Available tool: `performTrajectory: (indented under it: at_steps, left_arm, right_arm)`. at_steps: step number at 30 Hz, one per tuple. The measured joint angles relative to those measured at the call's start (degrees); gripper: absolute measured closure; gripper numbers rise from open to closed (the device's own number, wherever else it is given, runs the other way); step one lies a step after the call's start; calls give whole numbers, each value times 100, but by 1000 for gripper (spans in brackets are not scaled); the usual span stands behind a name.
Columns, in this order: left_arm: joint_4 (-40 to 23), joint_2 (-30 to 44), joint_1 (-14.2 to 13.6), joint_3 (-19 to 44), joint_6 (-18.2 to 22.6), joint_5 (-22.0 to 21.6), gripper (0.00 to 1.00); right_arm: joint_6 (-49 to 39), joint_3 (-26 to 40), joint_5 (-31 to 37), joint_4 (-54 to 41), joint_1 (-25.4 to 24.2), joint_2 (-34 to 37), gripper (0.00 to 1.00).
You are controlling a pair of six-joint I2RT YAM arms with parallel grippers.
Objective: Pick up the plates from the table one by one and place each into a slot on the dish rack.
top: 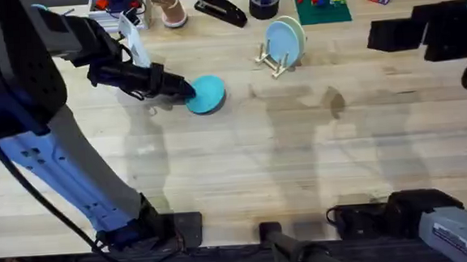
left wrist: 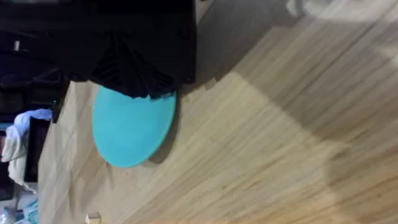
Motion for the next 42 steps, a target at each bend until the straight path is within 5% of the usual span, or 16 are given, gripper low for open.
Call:
performTrajectory:
  at_steps: [24, 42]
  left_arm:
    - [33, 0, -28, 57, -350, -214, 960]
    - [33, 0, -28, 57, -350, -218, 960]
  right_arm:
    - [48, 30, 24, -58, 75, 183, 7]
    - [2344, 341, 391, -62, 2320, 185, 8]
